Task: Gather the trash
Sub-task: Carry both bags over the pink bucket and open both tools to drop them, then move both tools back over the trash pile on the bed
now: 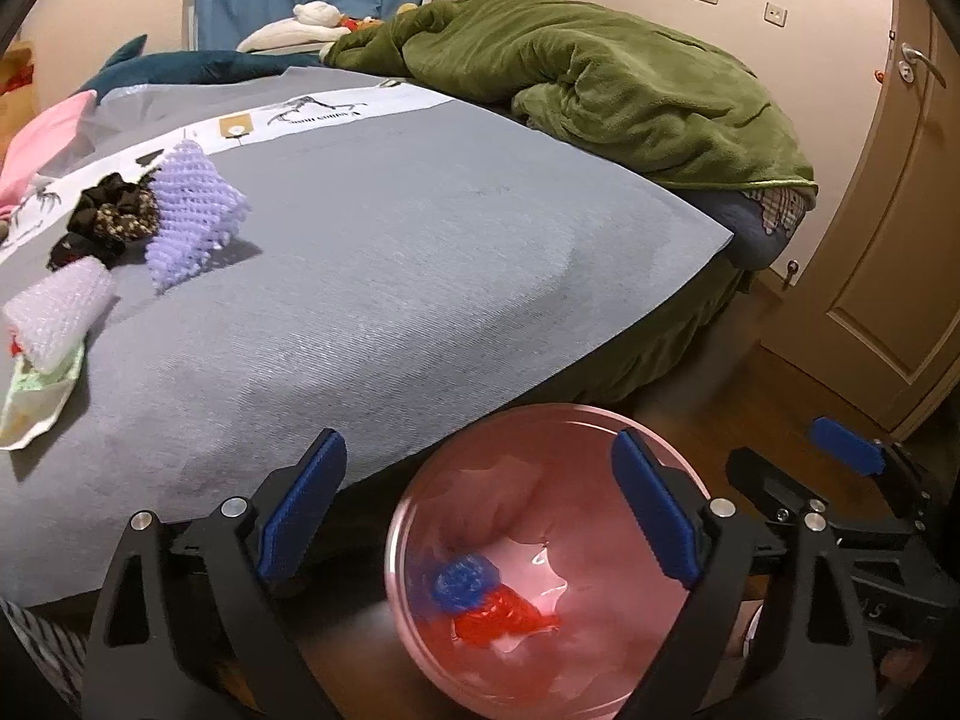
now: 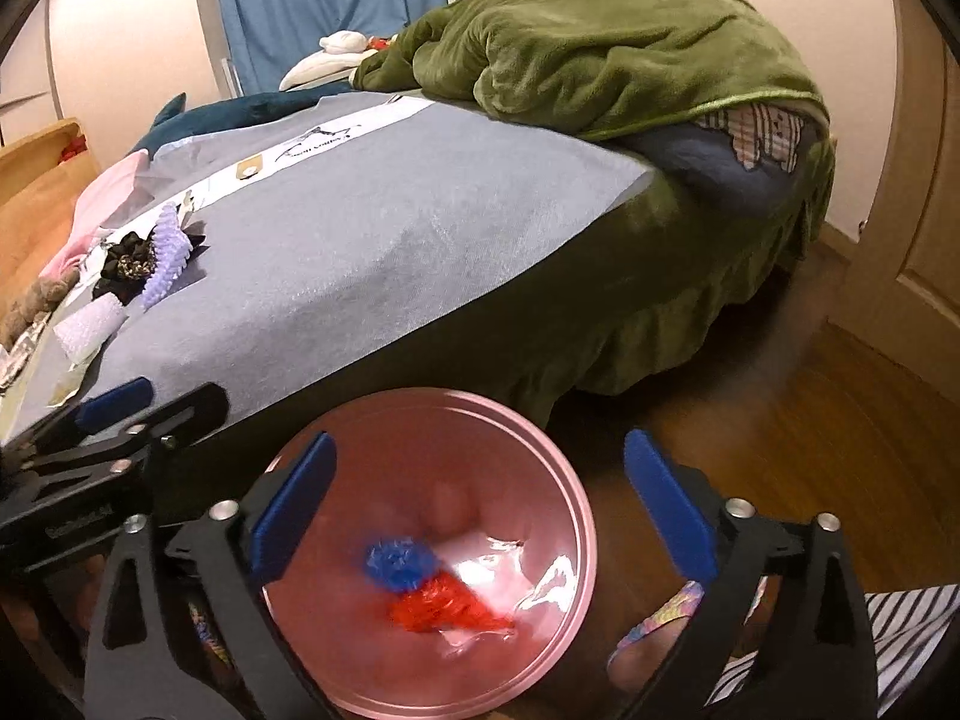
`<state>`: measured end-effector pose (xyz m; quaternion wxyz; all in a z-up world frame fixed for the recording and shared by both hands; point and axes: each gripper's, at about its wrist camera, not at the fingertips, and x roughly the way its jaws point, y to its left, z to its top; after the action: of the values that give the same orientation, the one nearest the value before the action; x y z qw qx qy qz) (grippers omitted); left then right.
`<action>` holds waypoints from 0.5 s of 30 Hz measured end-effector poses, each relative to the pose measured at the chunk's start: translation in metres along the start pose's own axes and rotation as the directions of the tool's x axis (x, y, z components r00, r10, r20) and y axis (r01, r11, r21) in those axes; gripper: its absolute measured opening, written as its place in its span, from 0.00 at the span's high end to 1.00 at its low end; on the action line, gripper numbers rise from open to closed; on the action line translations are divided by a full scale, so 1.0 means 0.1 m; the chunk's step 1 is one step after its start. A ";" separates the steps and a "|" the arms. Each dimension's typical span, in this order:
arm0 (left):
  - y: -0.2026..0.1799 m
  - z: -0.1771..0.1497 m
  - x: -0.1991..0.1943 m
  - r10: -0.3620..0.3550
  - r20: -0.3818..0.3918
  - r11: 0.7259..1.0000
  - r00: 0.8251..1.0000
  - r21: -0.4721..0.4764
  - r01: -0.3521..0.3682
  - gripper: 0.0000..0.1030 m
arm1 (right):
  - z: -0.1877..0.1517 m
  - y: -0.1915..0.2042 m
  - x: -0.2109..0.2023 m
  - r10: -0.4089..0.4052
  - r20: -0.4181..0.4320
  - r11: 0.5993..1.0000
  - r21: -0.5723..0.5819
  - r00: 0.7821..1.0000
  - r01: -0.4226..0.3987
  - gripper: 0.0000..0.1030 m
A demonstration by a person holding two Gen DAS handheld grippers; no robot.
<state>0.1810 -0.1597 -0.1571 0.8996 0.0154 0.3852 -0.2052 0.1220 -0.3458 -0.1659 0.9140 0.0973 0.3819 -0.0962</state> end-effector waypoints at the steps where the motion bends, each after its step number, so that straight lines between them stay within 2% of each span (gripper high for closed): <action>1: 0.02 0.01 -0.02 0.004 0.003 1.000 1.000 -0.002 -0.004 0.15 | 0.01 0.02 -0.02 -0.006 0.008 1.000 -0.007 1.000 0.006 0.05; 8: 0.28 0.14 -0.41 0.058 0.051 0.998 0.997 -0.039 -0.056 0.15 | 0.10 0.30 -0.24 0.005 0.092 0.995 -0.096 0.996 0.004 0.05; 12: 0.50 0.21 -0.78 0.118 0.138 0.992 0.983 -0.066 -0.109 0.12 | 0.18 0.51 -0.43 0.048 0.153 0.990 -0.142 0.987 -0.026 0.05; 15: 0.62 0.25 -0.98 0.150 0.173 0.987 0.974 -0.086 -0.137 0.11 | 0.24 0.64 -0.56 0.099 0.184 0.987 -0.147 0.978 -0.072 0.05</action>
<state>0.1609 -0.0724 -0.0793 0.9429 -0.0084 0.3082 -0.1258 0.1160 -0.2841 -0.1025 0.9543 0.0399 0.2937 -0.0386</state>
